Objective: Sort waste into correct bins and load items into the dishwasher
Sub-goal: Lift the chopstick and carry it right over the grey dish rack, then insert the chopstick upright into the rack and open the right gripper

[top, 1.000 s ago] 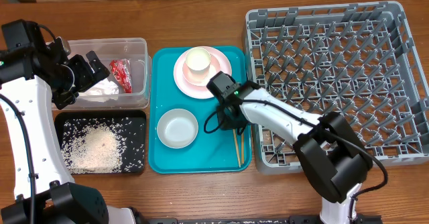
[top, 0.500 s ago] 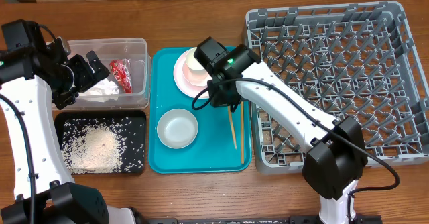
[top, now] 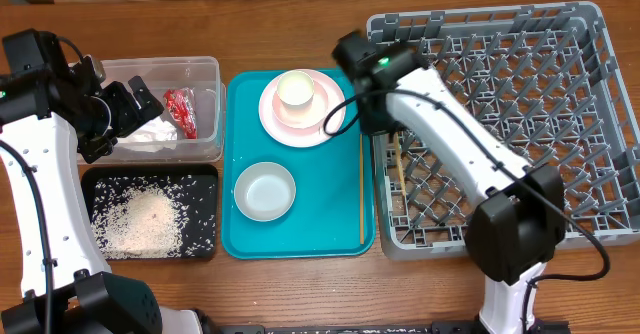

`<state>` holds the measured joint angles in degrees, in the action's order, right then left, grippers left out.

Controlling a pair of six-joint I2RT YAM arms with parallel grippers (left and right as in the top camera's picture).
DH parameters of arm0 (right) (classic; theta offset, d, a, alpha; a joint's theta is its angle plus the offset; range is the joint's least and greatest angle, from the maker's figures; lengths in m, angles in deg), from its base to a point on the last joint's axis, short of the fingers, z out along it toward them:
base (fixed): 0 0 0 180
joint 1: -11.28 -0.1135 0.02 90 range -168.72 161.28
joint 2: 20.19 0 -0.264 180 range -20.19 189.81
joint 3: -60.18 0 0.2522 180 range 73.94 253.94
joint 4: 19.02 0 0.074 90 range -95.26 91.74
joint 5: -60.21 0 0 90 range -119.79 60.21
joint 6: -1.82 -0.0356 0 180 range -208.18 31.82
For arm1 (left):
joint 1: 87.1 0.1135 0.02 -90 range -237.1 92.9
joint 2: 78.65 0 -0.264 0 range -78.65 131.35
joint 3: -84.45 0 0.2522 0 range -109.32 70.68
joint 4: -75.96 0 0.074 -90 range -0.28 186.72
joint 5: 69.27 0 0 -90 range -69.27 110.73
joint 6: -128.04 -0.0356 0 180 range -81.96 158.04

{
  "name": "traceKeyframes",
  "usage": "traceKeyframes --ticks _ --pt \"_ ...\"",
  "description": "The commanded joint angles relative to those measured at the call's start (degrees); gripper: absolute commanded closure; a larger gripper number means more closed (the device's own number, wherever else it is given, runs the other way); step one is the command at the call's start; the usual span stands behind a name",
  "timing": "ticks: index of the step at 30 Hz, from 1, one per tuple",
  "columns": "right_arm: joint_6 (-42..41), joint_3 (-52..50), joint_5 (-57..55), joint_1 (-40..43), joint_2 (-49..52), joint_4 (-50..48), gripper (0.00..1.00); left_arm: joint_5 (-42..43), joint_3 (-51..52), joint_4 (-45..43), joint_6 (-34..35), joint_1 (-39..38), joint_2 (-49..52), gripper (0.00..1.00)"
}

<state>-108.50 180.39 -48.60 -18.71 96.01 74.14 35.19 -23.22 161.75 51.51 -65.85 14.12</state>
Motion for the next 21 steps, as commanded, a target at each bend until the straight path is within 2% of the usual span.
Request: traceKeyframes --ticks 1,17,21 --pt "1.1 1.2 -0.6 2.7 -0.6 -0.7 0.96 -0.3 -0.8 -0.1 -0.6 0.0 -0.9 0.00" --pt "11.5 0.7 -0.6 13.0 -0.4 -4.1 0.96 -0.3 -0.8 -0.1 -0.6 0.0 -0.9 0.00" --pt "11.6 0.7 0.8 16.2 -0.5 -3.9 0.96 -0.3 -0.8 -0.1 -0.6 0.0 -0.9 0.00"
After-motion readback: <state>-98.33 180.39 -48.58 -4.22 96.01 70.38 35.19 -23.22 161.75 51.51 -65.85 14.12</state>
